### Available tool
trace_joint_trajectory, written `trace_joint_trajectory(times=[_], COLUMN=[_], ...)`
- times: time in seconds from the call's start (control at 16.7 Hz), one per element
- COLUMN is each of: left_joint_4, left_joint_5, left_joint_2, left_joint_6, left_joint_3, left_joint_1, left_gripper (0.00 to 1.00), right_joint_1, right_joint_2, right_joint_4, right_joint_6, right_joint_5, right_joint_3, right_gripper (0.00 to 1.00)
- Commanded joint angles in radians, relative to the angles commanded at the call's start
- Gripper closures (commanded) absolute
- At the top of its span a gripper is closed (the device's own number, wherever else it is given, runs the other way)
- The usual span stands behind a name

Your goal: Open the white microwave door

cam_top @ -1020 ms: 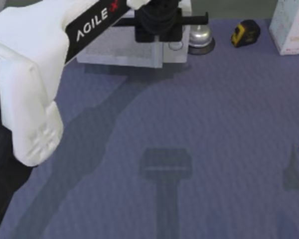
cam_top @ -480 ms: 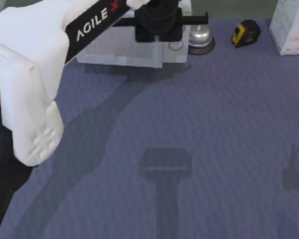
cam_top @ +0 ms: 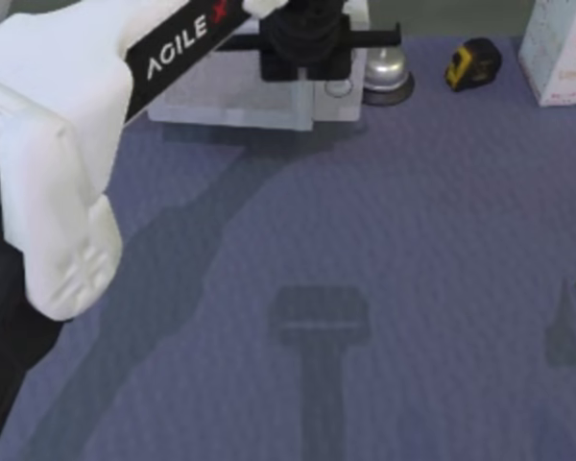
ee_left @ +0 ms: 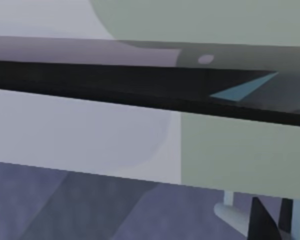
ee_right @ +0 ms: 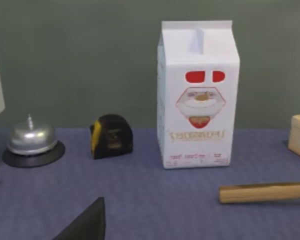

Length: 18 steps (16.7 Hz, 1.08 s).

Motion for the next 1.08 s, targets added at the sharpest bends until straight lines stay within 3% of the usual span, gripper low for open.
trace_joint_trajectory(times=[0.6, 1.08], left_joint_4=[0.005, 0.128], left_joint_5=[0.004, 0.038], left_joint_2=[0.001, -0.134], left_joint_6=[-0.001, 0.085], left_joint_3=[-0.003, -0.238], left_joint_1=[-0.008, 0.005], left_gripper=[1.00, 1.00], right_joint_1=[0.000, 0.000], right_joint_2=[0.000, 0.000], right_joint_4=[0.000, 0.000], right_joint_6=[0.000, 0.000], right_joint_5=[0.000, 0.000], right_joint_3=[0.000, 0.000], right_gripper=[0.00, 0.00])
